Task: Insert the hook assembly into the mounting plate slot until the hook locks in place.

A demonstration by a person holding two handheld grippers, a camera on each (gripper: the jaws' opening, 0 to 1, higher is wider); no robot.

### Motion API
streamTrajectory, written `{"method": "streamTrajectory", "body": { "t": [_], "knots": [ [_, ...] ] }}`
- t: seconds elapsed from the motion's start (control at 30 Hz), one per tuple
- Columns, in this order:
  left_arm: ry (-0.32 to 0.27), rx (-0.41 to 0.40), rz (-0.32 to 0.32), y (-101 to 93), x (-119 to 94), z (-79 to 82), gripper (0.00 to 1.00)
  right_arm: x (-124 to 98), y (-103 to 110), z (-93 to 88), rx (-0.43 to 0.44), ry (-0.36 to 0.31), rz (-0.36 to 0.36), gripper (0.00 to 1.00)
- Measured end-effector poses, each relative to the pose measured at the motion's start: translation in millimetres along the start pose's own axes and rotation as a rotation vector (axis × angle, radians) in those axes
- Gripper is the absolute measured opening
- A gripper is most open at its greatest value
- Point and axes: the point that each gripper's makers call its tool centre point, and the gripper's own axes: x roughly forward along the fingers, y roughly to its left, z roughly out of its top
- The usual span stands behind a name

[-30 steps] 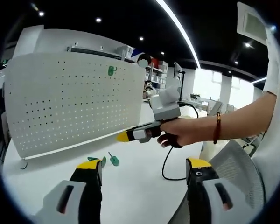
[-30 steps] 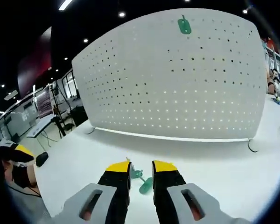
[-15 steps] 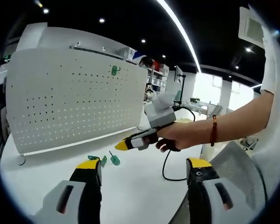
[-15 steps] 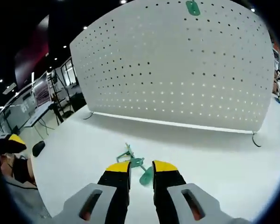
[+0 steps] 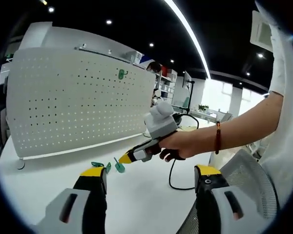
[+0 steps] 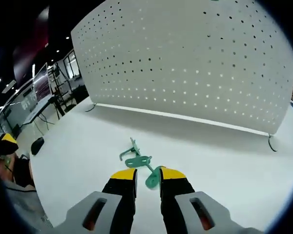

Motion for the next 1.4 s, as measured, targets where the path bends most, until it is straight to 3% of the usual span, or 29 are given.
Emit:
{"method": "streamTrajectory", "body": {
  "t": [0.23,0.73,1.23,1.4],
  "knots": [
    [-0.017,-0.018,-0.002,2.8,-1.9,-0.4,0.74,6.4,-5.4,-2.6,0.017,0.018,-0.006,0.16],
    [-0.020,-0.043,0.028,15.7,-8.1,-5.7,0.74,27.4,-0.9,4.6,-0.066,0.058,0.010,0.13],
    [-0.021,-0.047,0.023,16.9,-2.7,-6.3,0.73,19.1,9.2,2.0,-0.135,0.092,0.088,0.03],
    [-0.022,-0.053,0.022,17.4,-2.7,-7.4,0.73,14.7,4.6,-2.1,-0.167,0.117,0.082,0.02]
  ]
}}
